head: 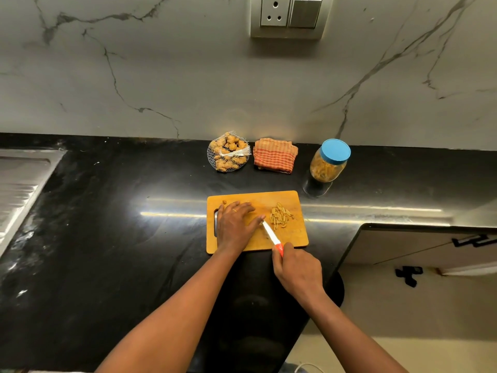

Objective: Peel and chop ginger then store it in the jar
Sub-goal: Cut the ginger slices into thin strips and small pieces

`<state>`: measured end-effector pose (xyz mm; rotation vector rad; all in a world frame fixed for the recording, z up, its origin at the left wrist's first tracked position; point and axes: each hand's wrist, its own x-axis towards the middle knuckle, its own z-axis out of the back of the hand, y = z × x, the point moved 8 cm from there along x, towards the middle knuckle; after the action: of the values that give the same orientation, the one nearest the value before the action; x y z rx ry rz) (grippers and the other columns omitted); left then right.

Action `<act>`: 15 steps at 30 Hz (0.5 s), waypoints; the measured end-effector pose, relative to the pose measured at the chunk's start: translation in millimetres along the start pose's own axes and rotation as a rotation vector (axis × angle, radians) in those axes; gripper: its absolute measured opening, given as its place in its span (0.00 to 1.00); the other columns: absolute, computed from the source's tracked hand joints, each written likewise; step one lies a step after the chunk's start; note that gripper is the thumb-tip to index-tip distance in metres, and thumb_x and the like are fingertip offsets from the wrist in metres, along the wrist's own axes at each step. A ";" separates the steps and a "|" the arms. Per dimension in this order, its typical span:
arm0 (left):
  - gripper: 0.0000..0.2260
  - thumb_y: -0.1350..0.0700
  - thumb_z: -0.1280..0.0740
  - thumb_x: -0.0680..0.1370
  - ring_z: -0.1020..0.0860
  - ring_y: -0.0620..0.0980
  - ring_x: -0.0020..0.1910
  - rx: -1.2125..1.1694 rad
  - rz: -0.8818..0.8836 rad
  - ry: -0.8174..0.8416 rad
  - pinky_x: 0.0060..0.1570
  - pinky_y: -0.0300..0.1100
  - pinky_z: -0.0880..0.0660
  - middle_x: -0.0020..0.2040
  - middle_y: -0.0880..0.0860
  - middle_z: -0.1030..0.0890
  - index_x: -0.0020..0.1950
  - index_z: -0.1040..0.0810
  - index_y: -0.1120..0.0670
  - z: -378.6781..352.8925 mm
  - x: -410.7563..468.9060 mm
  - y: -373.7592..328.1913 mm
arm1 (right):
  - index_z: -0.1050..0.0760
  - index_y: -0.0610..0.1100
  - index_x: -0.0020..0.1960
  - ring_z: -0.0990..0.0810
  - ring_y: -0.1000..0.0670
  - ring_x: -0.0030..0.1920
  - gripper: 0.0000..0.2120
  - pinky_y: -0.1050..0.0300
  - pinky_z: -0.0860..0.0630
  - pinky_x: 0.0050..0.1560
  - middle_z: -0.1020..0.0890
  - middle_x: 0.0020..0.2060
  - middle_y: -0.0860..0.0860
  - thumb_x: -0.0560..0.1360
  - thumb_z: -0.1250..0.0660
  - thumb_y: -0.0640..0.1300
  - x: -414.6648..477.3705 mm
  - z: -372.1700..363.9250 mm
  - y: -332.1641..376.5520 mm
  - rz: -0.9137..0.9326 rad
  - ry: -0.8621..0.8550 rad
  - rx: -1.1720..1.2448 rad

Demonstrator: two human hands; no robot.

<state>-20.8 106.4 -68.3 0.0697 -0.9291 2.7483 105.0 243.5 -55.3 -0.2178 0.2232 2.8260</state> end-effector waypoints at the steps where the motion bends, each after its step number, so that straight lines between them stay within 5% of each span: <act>1: 0.18 0.37 0.32 0.74 0.28 0.47 0.67 0.005 -0.009 -0.012 0.74 0.52 0.45 0.61 0.45 0.19 0.56 0.17 0.47 1.1 -0.6 0.6 | 0.26 0.48 0.51 0.20 0.49 0.34 0.21 0.54 0.25 0.33 0.19 0.37 0.52 0.82 0.52 0.60 1.1 0.5 0.1 -0.004 -0.003 0.014; 8: 0.12 0.41 0.29 0.73 0.21 0.47 0.50 -0.030 -0.027 -0.138 0.56 0.48 0.29 0.46 0.45 0.15 0.48 0.15 0.48 23.1 -10.7 7.4 | 0.25 0.47 0.51 0.20 0.49 0.36 0.21 0.52 0.22 0.36 0.19 0.38 0.51 0.82 0.51 0.59 11.6 4.4 20.9 0.020 -0.017 0.146; 11: 0.12 0.42 0.28 0.73 0.23 0.40 0.37 -0.191 0.072 -0.055 0.44 0.40 0.24 0.39 0.44 0.17 0.50 0.15 0.48 27.2 -14.1 7.8 | 0.25 0.47 0.52 0.20 0.51 0.36 0.21 0.54 0.22 0.35 0.19 0.39 0.52 0.83 0.50 0.60 15.1 3.8 31.0 0.039 -0.013 0.184; 15: 0.12 0.45 0.25 0.71 0.21 0.38 0.36 -0.396 0.229 0.034 0.39 0.31 0.24 0.36 0.41 0.19 0.51 0.15 0.50 22.4 -16.2 15.1 | 0.25 0.47 0.53 0.20 0.51 0.37 0.20 0.56 0.25 0.34 0.19 0.40 0.51 0.83 0.50 0.59 20.1 0.8 42.5 0.063 0.010 0.238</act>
<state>-9.4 77.8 -61.4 -0.1624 -1.5346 2.6908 73.0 209.2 -52.4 -0.1754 0.5737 2.8274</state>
